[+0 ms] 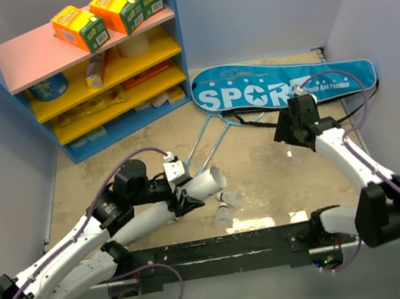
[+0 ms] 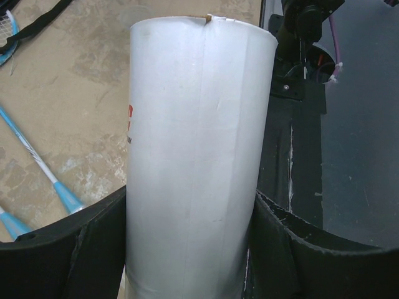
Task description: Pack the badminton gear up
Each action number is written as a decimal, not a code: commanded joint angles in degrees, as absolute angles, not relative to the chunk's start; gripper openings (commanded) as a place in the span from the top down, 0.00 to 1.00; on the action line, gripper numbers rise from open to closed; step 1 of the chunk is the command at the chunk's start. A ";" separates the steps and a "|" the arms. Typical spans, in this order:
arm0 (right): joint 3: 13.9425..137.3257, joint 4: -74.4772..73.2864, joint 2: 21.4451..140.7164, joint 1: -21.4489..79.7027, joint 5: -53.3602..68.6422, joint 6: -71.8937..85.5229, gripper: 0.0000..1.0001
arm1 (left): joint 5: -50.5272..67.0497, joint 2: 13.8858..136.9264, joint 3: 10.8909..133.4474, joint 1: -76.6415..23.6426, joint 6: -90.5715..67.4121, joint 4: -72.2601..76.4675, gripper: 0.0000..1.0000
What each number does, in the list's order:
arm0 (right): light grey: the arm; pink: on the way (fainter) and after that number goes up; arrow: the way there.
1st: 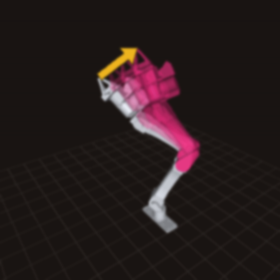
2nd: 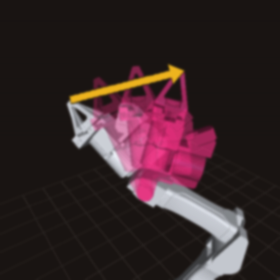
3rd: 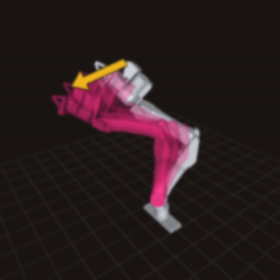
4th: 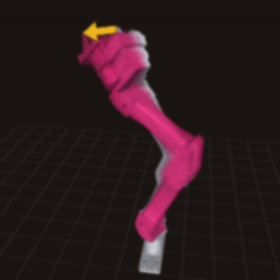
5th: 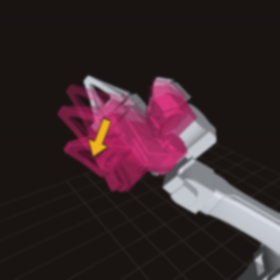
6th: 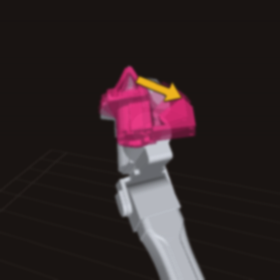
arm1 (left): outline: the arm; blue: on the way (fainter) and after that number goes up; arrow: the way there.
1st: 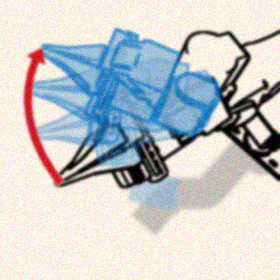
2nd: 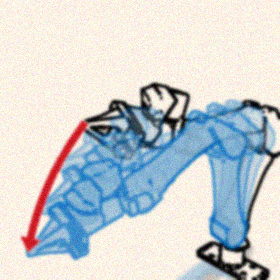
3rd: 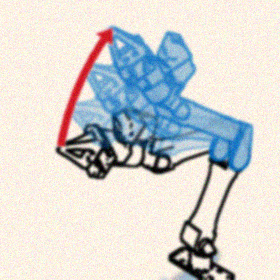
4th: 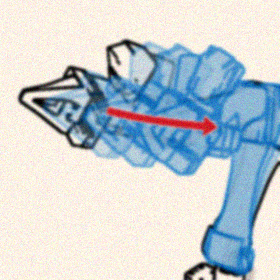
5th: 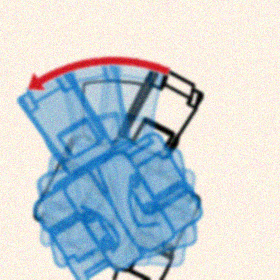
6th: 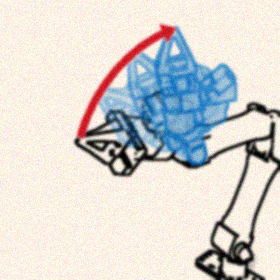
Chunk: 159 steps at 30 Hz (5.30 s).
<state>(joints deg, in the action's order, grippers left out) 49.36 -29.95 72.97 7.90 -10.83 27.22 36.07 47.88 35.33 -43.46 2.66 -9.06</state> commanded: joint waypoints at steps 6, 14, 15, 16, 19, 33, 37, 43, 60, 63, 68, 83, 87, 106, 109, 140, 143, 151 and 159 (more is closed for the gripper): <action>46.43 -33.58 58.81 23.98 7.11 32.86 0.37 | 33.84 49.22 36.12 -43.16 2.64 -6.86 1.00; 34.64 -25.23 46.95 26.63 17.39 47.54 0.36 | 31.12 47.55 35.86 -43.16 2.55 -6.68 1.00; 33.15 -24.70 46.41 26.80 17.49 48.59 0.36 | 30.85 47.37 35.86 -43.24 2.55 -6.68 1.00; 32.44 -23.91 46.06 27.24 17.49 50.43 0.36 | 30.68 47.03 35.77 -43.24 2.55 -6.51 1.00; 30.77 -22.68 45.53 28.38 17.23 52.64 0.36 | 30.50 46.85 35.77 -43.24 2.46 -6.59 1.00; 26.90 -15.29 53.17 35.24 14.86 58.09 0.35 | 30.41 46.23 35.86 -43.24 2.29 -6.77 1.00; 26.02 -11.69 55.36 35.77 15.29 59.41 0.35 | 30.50 46.14 35.86 -43.24 2.28 -6.68 1.00; 25.84 -8.70 58.62 37.09 15.29 60.64 0.35 | 30.67 46.58 35.86 -43.24 2.37 -6.77 1.00; 25.14 -0.26 66.88 39.81 15.82 63.72 0.57 | 30.76 47.28 35.95 -43.24 2.64 -6.77 1.00; 25.05 1.32 67.06 39.81 15.38 63.90 0.73 | 30.76 47.37 35.95 -43.24 2.64 -6.68 1.00; 26.54 -1.30 67.06 39.81 14.24 61.71 1.00 | 30.59 47.81 36.03 -43.16 2.81 -6.77 1.00; 57.55 -32.41 61.61 34.11 2.73 31.23 1.00 | 31.90 48.60 35.68 -43.16 4.13 -6.68 1.00; 65.29 -38.66 61.00 33.84 2.55 25.23 1.00 | 33.22 48.87 35.68 -43.24 4.83 -6.77 1.00; 73.04 -49.31 54.93 34.36 29.61 15.12 1.00 | 37.53 48.96 35.33 -43.16 5.54 -5.36 1.00; 72.42 -48.61 54.40 34.72 31.89 15.56 1.00 | 37.71 48.69 35.24 -43.24 5.36 -5.27 1.00; 62.93 -33.23 59.68 42.71 29.71 23.64 1.00 | 40.34 45.79 34.80 -43.24 5.01 -3.87 1.00; 61.88 -30.95 60.38 43.24 30.76 24.61 1.00 | 40.78 45.88 34.80 -43.24 5.01 -3.69 1.00; 60.74 -25.67 62.75 47.01 31.90 27.77 1.00 | 41.04 45.70 34.89 -43.16 4.92 -3.43 1.00; 53.10 -14.25 63.11 51.15 30.41 33.48 1.00 | 41.22 45.62 34.89 -43.24 4.83 -3.34 1.00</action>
<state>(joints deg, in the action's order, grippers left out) 56.84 -22.85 63.11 49.54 31.00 29.65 38.85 46.89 34.79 -43.20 4.12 -8.14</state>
